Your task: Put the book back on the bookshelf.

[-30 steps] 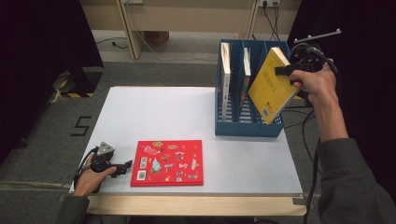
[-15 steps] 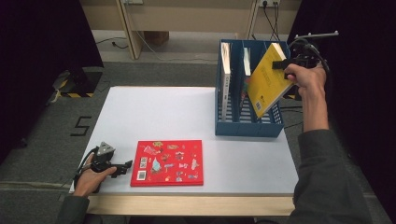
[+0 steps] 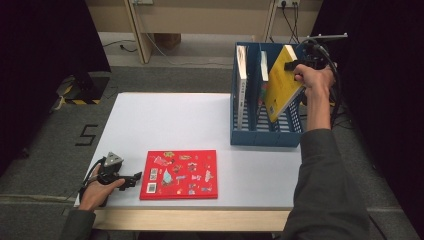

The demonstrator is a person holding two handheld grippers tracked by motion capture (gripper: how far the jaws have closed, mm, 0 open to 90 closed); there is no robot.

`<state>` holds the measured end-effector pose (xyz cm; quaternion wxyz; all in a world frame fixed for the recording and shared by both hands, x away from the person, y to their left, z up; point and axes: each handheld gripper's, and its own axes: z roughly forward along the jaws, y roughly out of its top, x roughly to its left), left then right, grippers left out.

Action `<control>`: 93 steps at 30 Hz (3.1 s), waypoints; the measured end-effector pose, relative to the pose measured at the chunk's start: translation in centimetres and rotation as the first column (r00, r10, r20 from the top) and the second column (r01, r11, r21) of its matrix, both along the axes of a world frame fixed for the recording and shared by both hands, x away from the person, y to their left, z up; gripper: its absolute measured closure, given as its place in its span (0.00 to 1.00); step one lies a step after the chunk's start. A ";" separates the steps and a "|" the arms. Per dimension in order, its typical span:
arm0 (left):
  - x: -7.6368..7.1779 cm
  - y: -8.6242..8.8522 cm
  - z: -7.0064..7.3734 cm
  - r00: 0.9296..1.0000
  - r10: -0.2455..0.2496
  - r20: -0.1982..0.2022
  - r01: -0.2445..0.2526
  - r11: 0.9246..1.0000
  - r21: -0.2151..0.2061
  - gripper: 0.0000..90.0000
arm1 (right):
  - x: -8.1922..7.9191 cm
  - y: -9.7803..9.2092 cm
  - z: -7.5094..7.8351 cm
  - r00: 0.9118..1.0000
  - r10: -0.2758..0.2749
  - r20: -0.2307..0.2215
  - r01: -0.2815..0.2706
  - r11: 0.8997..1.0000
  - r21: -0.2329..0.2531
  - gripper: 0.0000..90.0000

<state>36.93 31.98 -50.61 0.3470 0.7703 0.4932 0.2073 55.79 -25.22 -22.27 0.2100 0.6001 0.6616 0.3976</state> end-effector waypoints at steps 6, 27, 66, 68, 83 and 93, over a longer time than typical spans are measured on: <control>0.0 0.0 0.0 1.000 -0.001 0.000 0.001 1.000 0.000 0.07 | 1.4 0.7 -1.2 1.000 -0.010 -0.006 0.010 1.000 0.014 0.81; 0.0 0.0 0.0 1.000 0.001 0.000 -0.001 1.000 0.000 0.06 | 5.2 2.0 -4.6 0.997 -0.040 -0.073 0.037 0.999 -0.040 0.81; 0.0 -0.1 0.0 1.000 0.001 -0.001 -0.001 1.000 0.002 0.06 | -1.1 -0.2 -6.9 0.987 0.154 -0.054 -0.155 0.988 -0.010 0.57; 0.0 -0.1 0.0 1.000 0.002 -0.001 -0.002 1.000 0.003 0.06 | -1.5 -0.4 -7.4 0.984 0.168 -0.055 -0.169 0.986 -0.011 0.56; 0.0 -0.1 0.0 1.000 0.001 -0.001 -0.001 1.000 0.003 0.06 | -1.0 -0.3 -12.5 0.970 0.194 -0.146 -0.202 0.978 -0.042 0.69; 0.0 -0.1 0.0 1.000 0.001 -0.001 -0.001 1.000 0.002 0.06 | 0.3 0.9 -14.0 0.973 0.183 -0.140 -0.193 0.980 -0.056 0.77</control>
